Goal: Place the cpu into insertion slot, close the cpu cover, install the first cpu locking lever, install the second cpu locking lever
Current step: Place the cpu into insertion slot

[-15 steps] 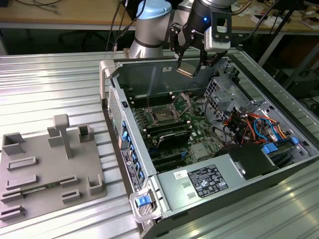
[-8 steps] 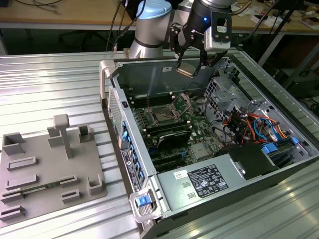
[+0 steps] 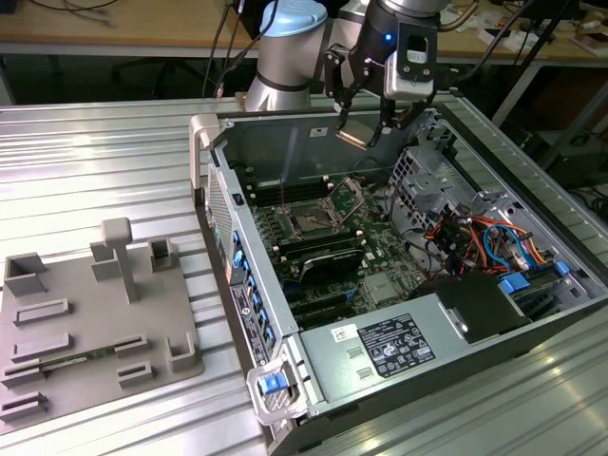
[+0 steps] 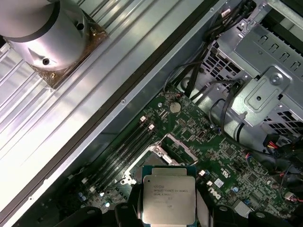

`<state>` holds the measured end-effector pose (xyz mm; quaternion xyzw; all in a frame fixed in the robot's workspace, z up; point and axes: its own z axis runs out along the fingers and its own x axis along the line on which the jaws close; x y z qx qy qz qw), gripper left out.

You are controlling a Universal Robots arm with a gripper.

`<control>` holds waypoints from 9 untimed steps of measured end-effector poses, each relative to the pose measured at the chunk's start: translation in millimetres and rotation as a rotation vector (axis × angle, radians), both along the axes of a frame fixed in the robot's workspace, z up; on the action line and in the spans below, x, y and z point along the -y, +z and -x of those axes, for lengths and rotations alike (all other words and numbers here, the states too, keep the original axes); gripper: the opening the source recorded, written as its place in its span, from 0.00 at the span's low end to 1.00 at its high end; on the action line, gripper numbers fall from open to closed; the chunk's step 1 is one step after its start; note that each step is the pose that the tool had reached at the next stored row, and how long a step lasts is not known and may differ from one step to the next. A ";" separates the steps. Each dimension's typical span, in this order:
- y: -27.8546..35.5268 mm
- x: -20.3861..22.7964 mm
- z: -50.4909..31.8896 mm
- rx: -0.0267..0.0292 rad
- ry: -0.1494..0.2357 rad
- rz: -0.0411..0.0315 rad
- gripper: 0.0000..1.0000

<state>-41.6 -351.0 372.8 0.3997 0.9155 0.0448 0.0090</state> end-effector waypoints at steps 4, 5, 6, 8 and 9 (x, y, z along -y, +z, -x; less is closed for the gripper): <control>-0.8 0.0 0.1 -0.0001 -0.027 0.0001 0.55; -0.9 0.0 0.1 -0.0001 -0.031 0.0000 0.55; -0.9 0.0 0.2 0.0000 -0.033 0.0001 0.55; -1.0 0.0 0.2 0.0000 -0.033 0.0001 0.55; -1.0 0.0 0.2 0.0000 -0.033 0.0000 0.55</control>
